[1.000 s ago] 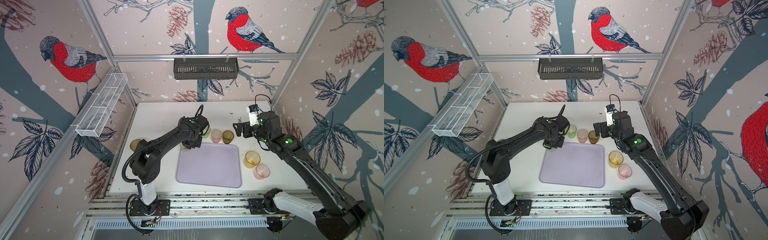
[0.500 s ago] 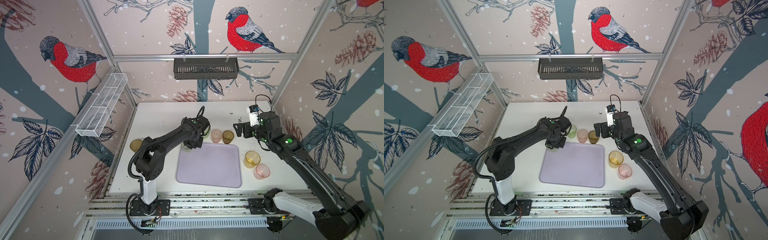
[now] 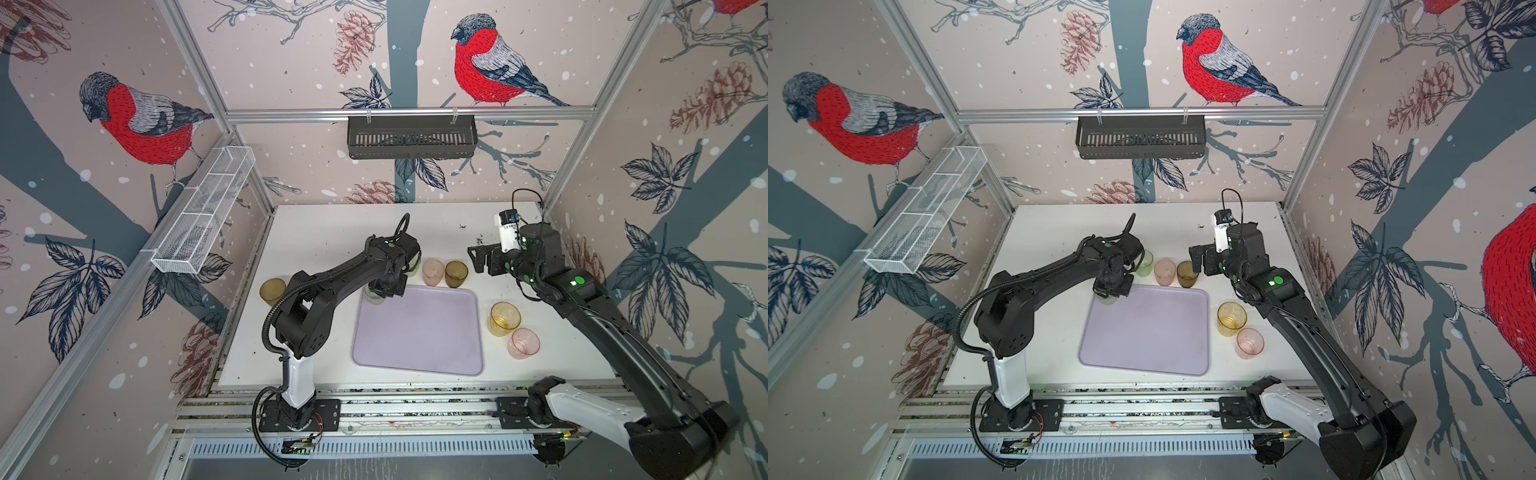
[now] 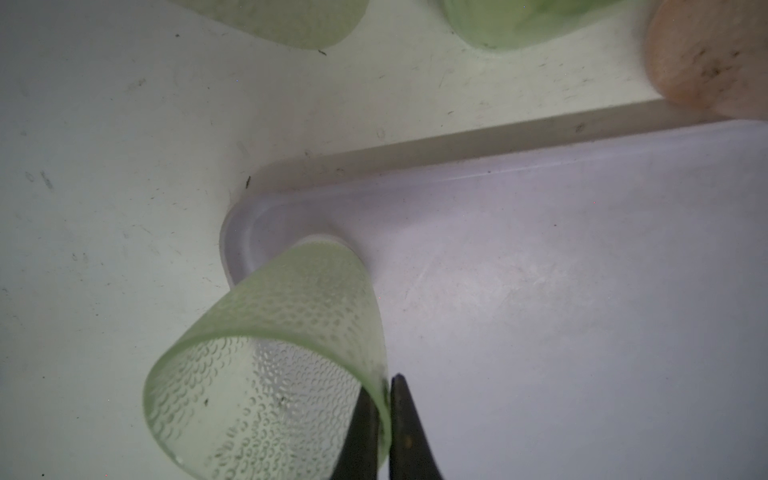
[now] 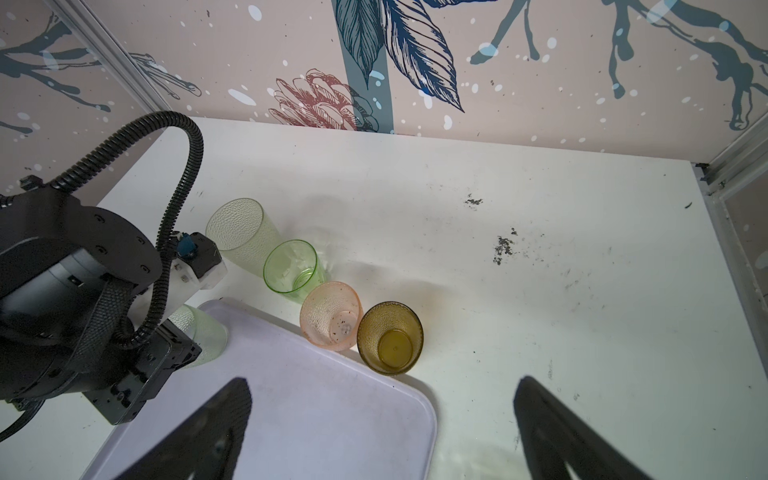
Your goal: Place the glasses into the tray
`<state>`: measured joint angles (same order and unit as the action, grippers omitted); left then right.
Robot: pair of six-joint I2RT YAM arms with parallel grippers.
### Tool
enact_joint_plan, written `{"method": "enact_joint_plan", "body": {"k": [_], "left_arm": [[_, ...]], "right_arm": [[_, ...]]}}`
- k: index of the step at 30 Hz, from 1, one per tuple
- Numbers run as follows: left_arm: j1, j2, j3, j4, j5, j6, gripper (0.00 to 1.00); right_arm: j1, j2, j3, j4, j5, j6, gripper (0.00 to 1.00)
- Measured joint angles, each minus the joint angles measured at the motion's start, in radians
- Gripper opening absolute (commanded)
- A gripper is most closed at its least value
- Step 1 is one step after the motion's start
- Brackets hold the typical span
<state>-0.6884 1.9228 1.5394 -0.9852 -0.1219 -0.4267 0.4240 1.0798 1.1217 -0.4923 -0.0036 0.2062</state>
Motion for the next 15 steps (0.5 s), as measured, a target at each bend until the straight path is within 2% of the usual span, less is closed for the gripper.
{"method": "enact_joint_plan", "body": {"k": [15], "left_arm": [[0.002,0.006,0.000,0.003,-0.001,0.007,0.12]], "right_arm": [[-0.012,0.006,0.000,0.000,-0.011,0.000,1.00]]}}
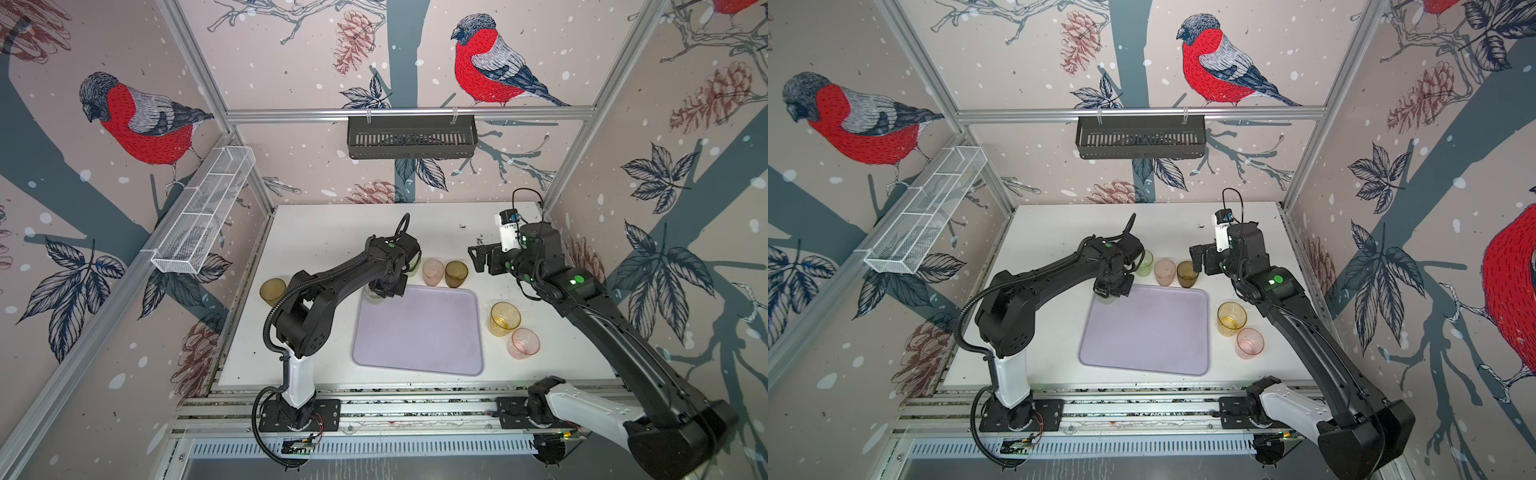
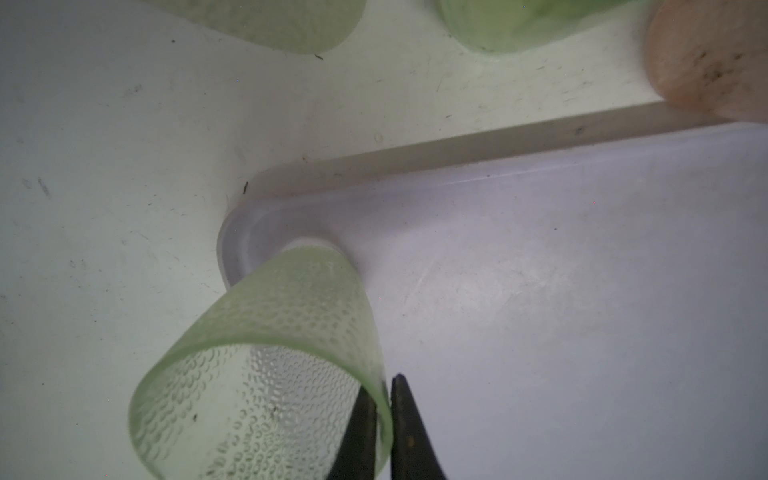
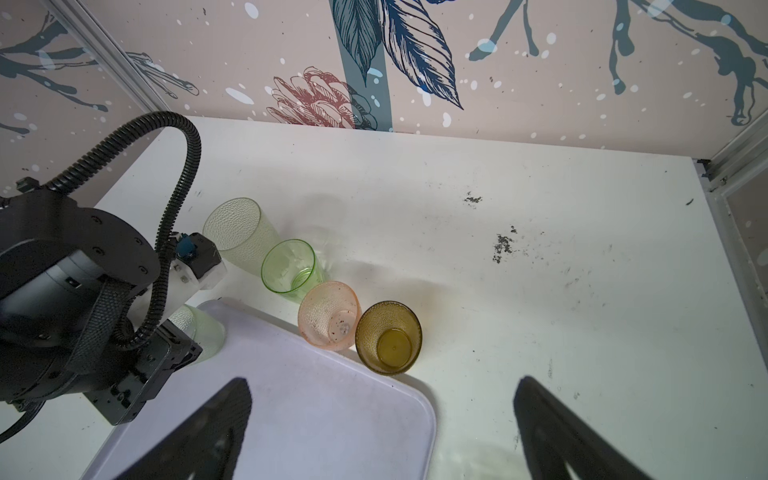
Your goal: Place the glasses into the tray
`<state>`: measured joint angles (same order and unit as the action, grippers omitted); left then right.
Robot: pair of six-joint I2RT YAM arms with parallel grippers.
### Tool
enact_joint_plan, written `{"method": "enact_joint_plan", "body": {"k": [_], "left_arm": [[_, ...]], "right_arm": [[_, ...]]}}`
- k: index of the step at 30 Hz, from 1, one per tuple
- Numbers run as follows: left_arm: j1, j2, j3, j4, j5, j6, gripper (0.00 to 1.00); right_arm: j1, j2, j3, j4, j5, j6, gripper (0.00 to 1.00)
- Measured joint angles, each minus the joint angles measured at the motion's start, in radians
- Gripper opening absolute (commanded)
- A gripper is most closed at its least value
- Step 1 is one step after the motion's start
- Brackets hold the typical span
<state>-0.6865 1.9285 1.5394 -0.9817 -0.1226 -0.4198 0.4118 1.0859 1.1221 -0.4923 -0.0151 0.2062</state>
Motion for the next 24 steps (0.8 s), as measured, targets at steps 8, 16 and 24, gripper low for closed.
{"method": "enact_joint_plan", "body": {"k": [8,16,24], "left_arm": [[0.002,0.003,0.004,-0.002,0.000,0.000,0.18],[0.002,0.005,0.014,-0.004,0.000,0.000,0.19],[0.002,0.005,0.023,-0.009,-0.002,0.000,0.22]], "right_arm": [[0.000,0.000,0.000,0.000,0.000,0.000,1.00],[0.000,0.000,0.000,0.000,-0.001,0.000,1.00],[-0.001,0.000,0.000,0.000,-0.003,0.000,1.00]]}}
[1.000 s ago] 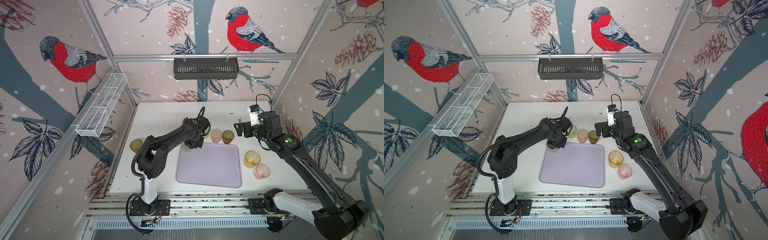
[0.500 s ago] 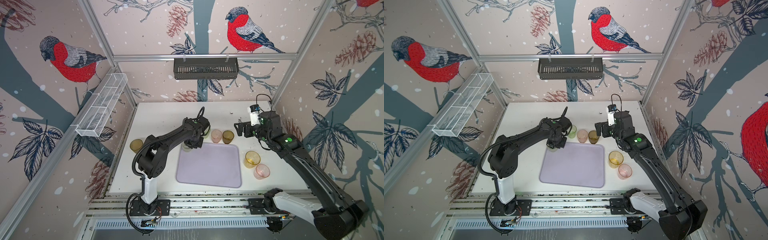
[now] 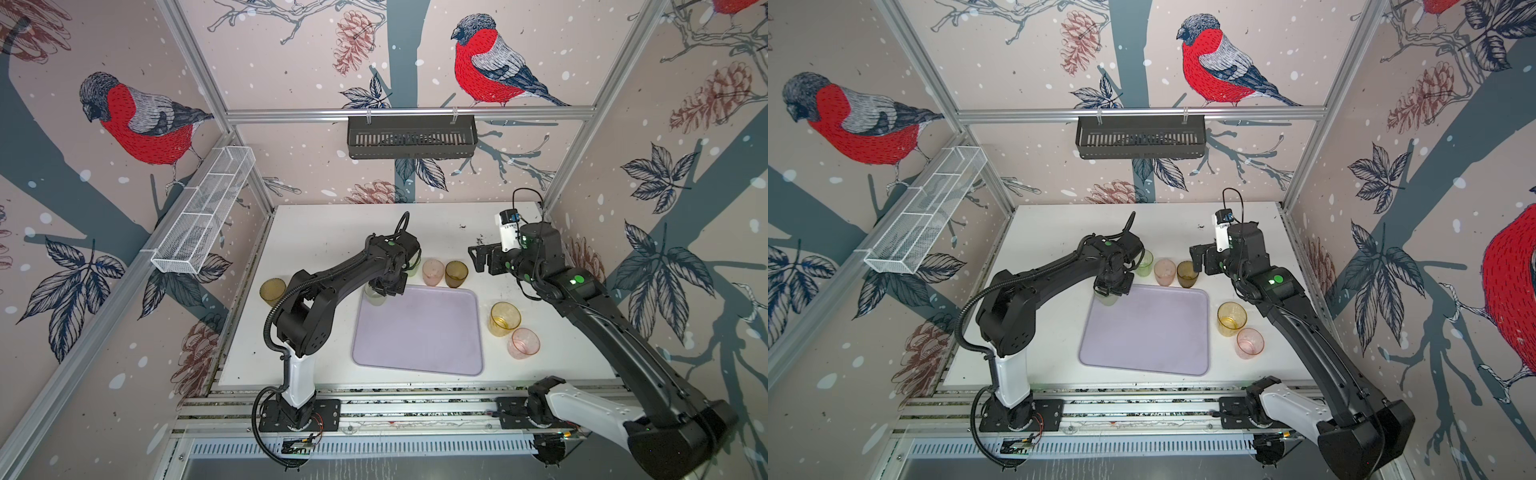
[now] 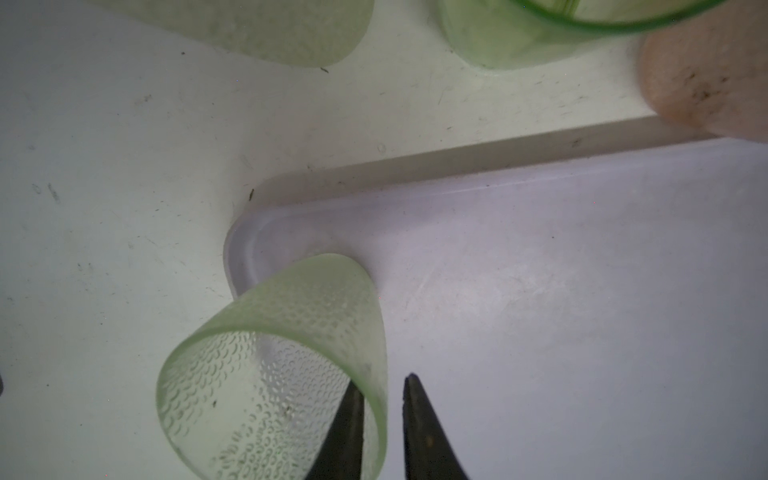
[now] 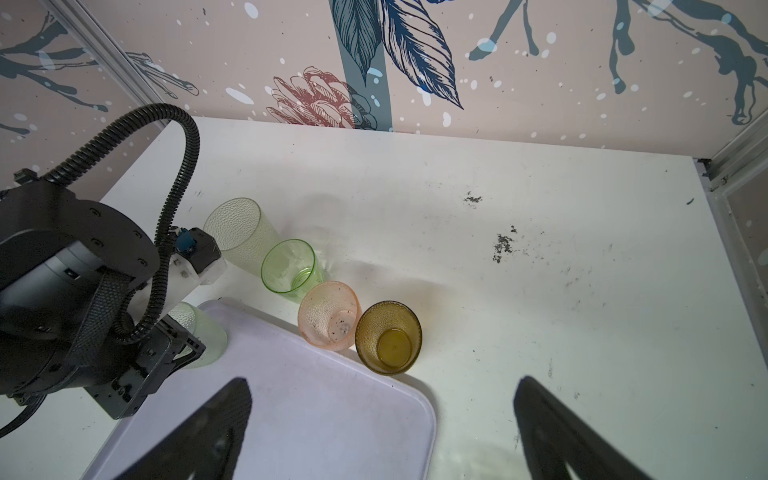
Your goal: Place the glasses into the tray
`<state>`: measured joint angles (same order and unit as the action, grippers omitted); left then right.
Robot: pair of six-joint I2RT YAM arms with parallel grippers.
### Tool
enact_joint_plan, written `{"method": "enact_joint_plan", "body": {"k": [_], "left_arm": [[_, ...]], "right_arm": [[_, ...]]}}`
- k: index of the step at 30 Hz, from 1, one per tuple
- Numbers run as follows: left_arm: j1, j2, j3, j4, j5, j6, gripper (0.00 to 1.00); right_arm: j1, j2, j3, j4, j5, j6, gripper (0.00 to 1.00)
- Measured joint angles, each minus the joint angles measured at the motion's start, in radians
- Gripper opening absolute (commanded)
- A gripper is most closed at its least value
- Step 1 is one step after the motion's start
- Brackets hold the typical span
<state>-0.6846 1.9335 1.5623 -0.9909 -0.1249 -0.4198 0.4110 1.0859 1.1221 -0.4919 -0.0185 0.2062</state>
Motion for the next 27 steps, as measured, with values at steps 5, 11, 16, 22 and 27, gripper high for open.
{"method": "enact_joint_plan", "body": {"k": [5,11,16,22,27], "left_arm": [[0.000,-0.002,0.015,-0.012,-0.002,0.000,0.25],[0.000,-0.014,0.046,-0.017,-0.002,-0.011,0.26],[0.000,-0.031,0.056,-0.018,0.002,-0.024,0.30],[-0.006,-0.051,0.058,-0.017,0.019,-0.054,0.36],[-0.027,-0.086,0.066,-0.018,0.020,-0.079,0.41]], "right_arm": [[0.000,-0.002,0.000,0.000,0.000,0.000,1.00],[0.000,-0.005,0.000,0.000,-0.005,0.001,1.00],[0.000,-0.004,0.006,0.000,-0.009,0.005,1.00],[0.000,0.000,0.016,-0.002,-0.016,0.011,1.00],[0.000,0.000,0.022,-0.010,-0.015,0.011,1.00]]}}
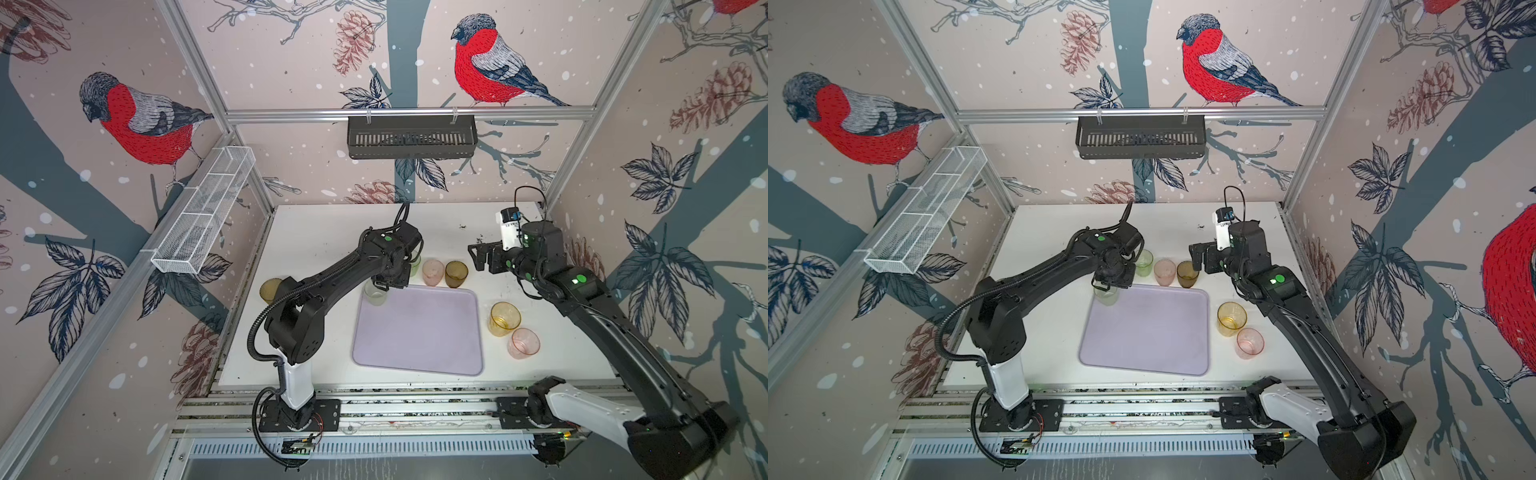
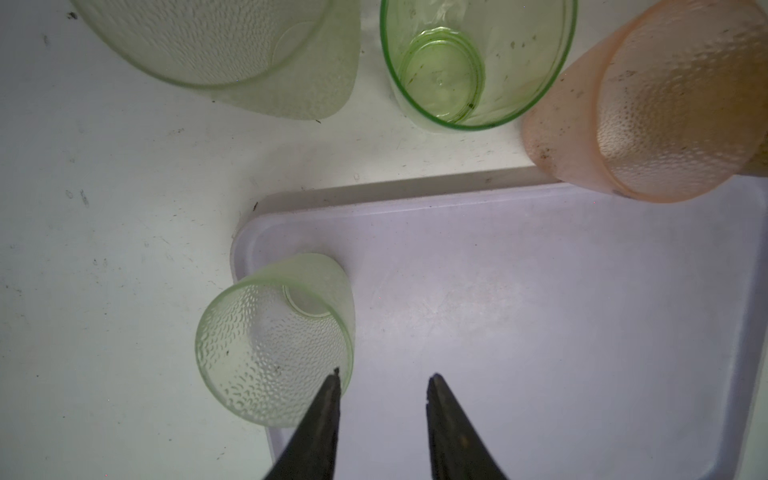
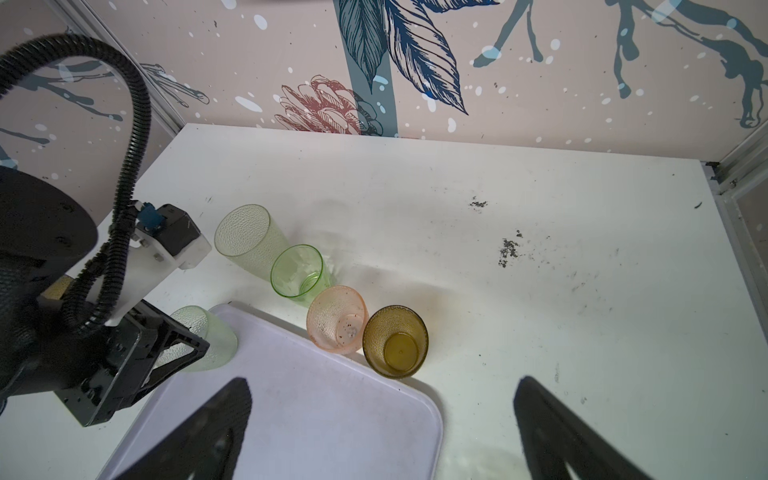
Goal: Place the glasses into the tray
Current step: 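Open the left gripper and lift it away from the cup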
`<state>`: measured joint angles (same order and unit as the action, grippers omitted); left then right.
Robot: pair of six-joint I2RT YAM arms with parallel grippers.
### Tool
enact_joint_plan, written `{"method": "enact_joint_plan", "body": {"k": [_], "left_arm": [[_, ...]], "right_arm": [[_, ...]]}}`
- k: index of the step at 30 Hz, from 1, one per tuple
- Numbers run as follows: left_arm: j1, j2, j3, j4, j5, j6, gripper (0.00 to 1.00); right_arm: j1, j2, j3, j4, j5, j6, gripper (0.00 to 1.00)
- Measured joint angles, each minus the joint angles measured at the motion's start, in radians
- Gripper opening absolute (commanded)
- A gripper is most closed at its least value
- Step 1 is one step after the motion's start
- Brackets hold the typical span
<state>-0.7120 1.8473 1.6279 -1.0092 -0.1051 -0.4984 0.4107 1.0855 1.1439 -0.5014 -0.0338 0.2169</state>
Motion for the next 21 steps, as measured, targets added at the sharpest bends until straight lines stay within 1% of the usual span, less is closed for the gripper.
{"method": "enact_joint_plan", "body": {"k": [7,11,14,17,20,21], "left_arm": [[-0.030,-0.064,-0.019,-0.006,-0.001,-0.035,0.50],[-0.051,-0.100,-0.031,-0.011,-0.004,-0.057,0.56],[-0.067,-0.129,-0.033,-0.022,-0.007,-0.079,0.59],[-0.082,-0.163,-0.041,-0.023,-0.006,-0.102,0.66],[-0.097,-0.200,-0.069,-0.019,0.000,-0.126,0.69],[-0.100,-0.214,-0.082,-0.018,0.003,-0.130,0.71]], "right_arm": [[-0.001,0.001,0.013,-0.036,0.001,0.015,1.00],[-0.002,0.012,0.032,-0.047,0.000,0.019,1.00],[-0.002,0.018,0.037,-0.067,-0.003,0.023,1.00],[-0.002,0.024,0.038,-0.093,-0.011,0.042,1.00],[-0.002,0.027,0.040,-0.122,-0.014,0.045,1.00],[-0.002,0.027,0.042,-0.134,-0.014,0.045,1.00]]}}
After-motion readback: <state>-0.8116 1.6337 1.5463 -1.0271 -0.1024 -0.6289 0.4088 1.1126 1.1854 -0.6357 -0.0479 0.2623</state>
